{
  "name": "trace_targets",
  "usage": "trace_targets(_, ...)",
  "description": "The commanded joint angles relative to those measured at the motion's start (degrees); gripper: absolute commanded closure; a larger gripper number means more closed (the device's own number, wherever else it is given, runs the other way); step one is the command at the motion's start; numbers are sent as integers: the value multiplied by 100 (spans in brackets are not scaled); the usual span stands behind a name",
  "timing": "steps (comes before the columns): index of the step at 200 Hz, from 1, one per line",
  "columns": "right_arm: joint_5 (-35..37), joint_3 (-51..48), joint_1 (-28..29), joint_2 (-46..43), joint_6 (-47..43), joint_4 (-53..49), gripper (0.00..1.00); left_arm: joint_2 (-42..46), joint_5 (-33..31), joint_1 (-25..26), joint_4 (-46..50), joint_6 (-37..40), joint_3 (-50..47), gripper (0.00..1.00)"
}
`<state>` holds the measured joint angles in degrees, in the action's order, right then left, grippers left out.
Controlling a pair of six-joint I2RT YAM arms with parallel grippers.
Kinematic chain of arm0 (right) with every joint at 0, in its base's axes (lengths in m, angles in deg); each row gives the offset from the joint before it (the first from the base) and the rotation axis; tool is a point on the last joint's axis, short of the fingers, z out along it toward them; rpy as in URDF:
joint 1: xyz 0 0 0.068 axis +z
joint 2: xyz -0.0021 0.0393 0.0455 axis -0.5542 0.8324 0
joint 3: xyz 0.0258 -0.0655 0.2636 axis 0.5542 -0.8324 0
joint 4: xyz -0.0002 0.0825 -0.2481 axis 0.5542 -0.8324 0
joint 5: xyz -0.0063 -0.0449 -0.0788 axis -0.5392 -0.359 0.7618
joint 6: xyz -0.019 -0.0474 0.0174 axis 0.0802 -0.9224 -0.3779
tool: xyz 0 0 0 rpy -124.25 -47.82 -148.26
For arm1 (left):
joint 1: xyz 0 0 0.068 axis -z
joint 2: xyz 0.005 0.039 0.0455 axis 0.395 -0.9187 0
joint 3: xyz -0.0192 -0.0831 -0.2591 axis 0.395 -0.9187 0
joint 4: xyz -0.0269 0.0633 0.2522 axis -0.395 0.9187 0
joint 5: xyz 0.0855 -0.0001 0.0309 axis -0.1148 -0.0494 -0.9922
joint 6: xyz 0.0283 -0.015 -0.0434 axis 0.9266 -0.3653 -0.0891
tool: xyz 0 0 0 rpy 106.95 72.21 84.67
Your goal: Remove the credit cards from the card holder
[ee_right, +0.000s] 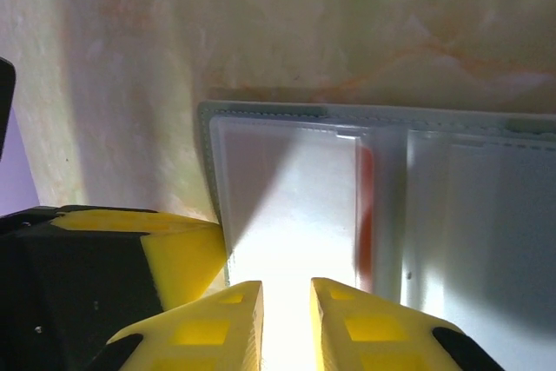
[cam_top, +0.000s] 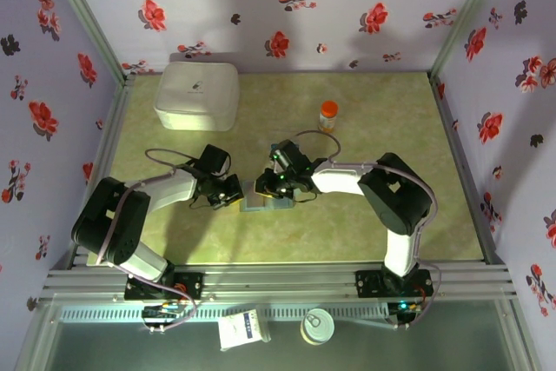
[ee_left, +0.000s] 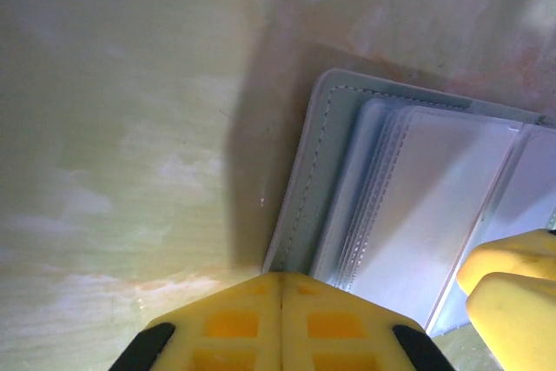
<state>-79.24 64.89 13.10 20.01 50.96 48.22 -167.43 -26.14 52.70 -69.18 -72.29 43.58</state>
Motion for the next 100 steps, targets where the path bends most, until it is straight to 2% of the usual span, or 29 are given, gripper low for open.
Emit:
trace_targets(1,-92,164,52,137,54,69,79,-111,-67,31,111,155,67,95)
trace_targets(100,479,179,44,-30,-215,-656,76,-123,-108,27,206,198,128,95)
